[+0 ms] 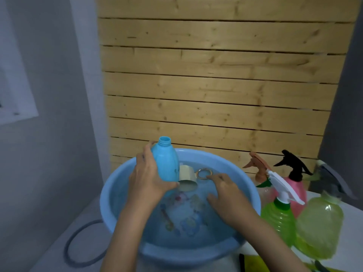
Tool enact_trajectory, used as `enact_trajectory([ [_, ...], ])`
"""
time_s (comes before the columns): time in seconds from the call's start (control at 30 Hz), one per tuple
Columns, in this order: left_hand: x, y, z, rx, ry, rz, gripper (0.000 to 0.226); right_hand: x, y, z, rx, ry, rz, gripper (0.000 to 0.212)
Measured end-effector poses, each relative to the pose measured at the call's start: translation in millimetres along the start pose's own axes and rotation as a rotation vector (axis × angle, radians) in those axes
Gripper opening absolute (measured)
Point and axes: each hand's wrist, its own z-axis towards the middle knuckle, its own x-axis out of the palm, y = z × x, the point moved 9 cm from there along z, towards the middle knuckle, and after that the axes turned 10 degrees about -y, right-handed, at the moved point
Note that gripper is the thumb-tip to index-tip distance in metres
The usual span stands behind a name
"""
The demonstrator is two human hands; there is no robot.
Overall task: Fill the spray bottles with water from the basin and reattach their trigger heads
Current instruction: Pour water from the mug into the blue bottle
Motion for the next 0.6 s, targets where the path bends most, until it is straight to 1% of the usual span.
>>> enact_trajectory([
  [0.17, 5, 9, 17, -0.011, 0.08, 0.067, 0.114, 37, -1, 36, -0.083, 0.167, -0.285, 0.057],
  [0.27, 7, 9, 24, 0.027, 0.046, -0.008, 0.11, 60, 0, 60, -0.15, 0.23, -0.429, 0.061],
  [0.33, 7, 7, 28, 0.08, 0.019, -0.036, 0.109, 71, 1, 74, -0.18, 0.255, -0.5, 0.061],
  [0.43, 12, 4, 32, 0.183, 0.049, 0.085, 0.109, 82, 4, 89, -0.235, 0.275, -0.59, 0.071],
  [0.53, 21, 7, 31, 0.229, 0.139, 0.201, 0.107, 92, 6, 99, -0.291, 0.265, -0.645, 0.077],
  [0.6, 29, 14, 28, 0.203, 0.212, 0.227, 0.106, 99, 3, 101, -0.297, 0.253, -0.645, 0.081],
])
